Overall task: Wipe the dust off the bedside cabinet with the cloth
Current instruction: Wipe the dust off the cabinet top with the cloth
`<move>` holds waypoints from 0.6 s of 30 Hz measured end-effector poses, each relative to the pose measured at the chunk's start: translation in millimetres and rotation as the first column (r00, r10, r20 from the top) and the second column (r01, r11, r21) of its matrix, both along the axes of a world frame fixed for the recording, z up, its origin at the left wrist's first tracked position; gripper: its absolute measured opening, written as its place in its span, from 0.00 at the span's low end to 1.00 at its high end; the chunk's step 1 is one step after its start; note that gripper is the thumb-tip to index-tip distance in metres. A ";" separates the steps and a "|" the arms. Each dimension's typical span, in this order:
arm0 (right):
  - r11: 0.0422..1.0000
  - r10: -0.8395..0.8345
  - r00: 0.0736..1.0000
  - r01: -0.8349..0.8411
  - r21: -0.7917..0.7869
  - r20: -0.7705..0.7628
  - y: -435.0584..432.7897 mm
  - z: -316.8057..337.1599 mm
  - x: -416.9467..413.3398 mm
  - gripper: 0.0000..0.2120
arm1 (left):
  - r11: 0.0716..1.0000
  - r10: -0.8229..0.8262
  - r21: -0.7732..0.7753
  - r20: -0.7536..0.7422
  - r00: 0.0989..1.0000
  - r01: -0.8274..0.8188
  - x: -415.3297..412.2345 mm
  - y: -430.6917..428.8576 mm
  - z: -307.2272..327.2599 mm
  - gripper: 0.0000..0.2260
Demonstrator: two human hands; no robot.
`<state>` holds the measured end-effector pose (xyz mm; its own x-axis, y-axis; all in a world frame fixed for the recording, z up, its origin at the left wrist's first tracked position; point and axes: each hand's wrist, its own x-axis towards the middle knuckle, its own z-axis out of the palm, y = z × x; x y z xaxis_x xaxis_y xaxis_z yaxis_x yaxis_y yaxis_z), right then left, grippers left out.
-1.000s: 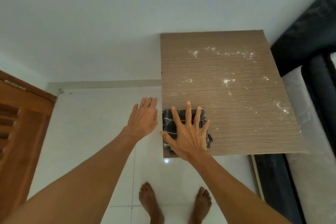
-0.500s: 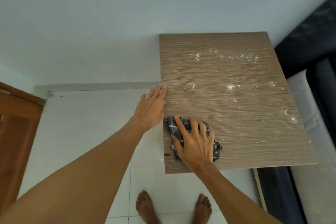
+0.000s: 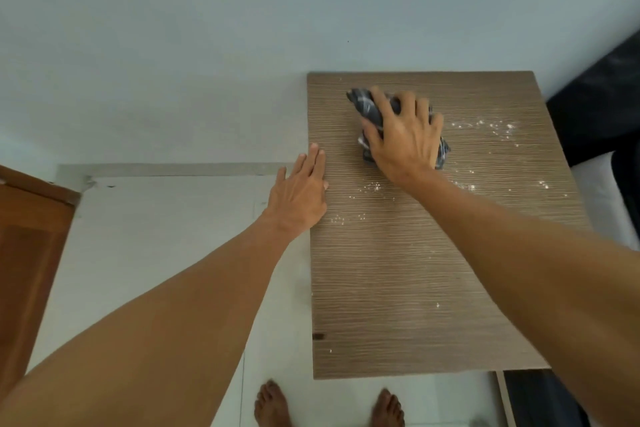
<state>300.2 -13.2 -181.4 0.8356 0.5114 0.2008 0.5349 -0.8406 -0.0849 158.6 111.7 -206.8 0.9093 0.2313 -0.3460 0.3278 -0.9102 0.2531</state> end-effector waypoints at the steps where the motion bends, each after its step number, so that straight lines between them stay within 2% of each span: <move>1: 1.000 -0.003 1.000 0.003 -0.003 0.008 11.6 0.9 13.3 0.24 | 1.000 0.007 -0.001 -0.004 1.000 -0.007 -0.6 -0.9 -1.4 0.27; 7: 0.998 0.057 0.998 -0.058 -0.027 -0.032 68.2 -7.9 54.5 0.24 | 1.000 0.002 0.013 0.003 1.000 -0.002 -1.5 2.4 -5.9 0.28; 13: 0.980 0.052 0.936 -0.115 -0.165 -0.347 80.6 -40.3 58.1 0.31 | 1.000 0.006 0.010 0.006 1.000 -0.006 -1.2 3.9 -10.0 0.29; 18: 0.972 0.068 0.918 -0.150 -0.182 -0.392 73.4 -43.0 52.0 0.33 | 1.000 0.010 0.009 -0.019 1.000 -0.010 -1.0 3.6 -9.9 0.29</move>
